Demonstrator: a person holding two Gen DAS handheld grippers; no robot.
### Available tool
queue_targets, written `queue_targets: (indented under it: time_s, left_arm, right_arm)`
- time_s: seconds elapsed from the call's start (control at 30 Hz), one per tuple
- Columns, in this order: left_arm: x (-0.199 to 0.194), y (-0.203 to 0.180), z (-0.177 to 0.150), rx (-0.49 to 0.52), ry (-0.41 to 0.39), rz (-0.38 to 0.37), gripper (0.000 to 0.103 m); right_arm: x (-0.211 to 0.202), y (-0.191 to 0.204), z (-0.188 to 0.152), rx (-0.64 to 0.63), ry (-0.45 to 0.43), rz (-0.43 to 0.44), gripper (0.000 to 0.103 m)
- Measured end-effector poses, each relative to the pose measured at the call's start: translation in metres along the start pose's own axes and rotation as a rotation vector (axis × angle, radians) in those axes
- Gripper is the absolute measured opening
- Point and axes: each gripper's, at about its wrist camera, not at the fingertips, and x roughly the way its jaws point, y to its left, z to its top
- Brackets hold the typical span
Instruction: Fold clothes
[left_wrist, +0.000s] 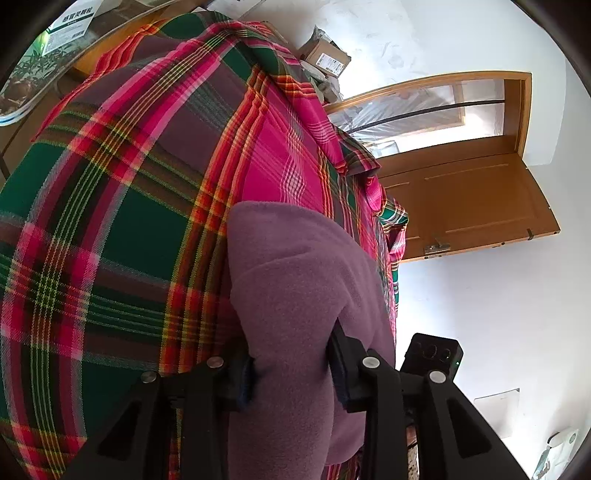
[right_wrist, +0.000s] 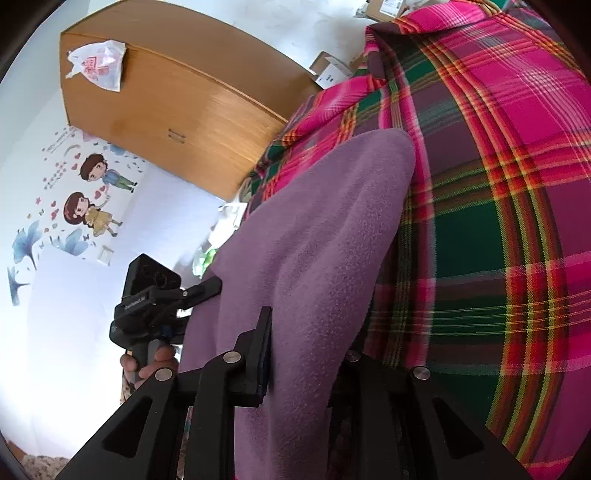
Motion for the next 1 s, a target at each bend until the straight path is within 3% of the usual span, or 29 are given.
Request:
queue_targets:
  time_s: [0.33, 0.6, 1.0]
  left_arm:
    - [-0.013, 0.004, -0.009, -0.002, -0.019, 0.022, 0.041]
    - [-0.034, -0.005, -0.039, 0.012, -0.077, 0.107, 0.041]
    - [-0.045, -0.016, -0.088, 0.038, -0.101, 0.202, 0.041]
  right_arm:
    - [-0.002, 0.002, 0.003, 0.007, -0.004, -0.041, 0.031]
    - [-0.020, 0.018, -0.009, -0.026, -0.049, -0.159, 0.034]
    - [-0.032, 0.038, -0.047, -0.125, -0.066, -0.338, 0.034]
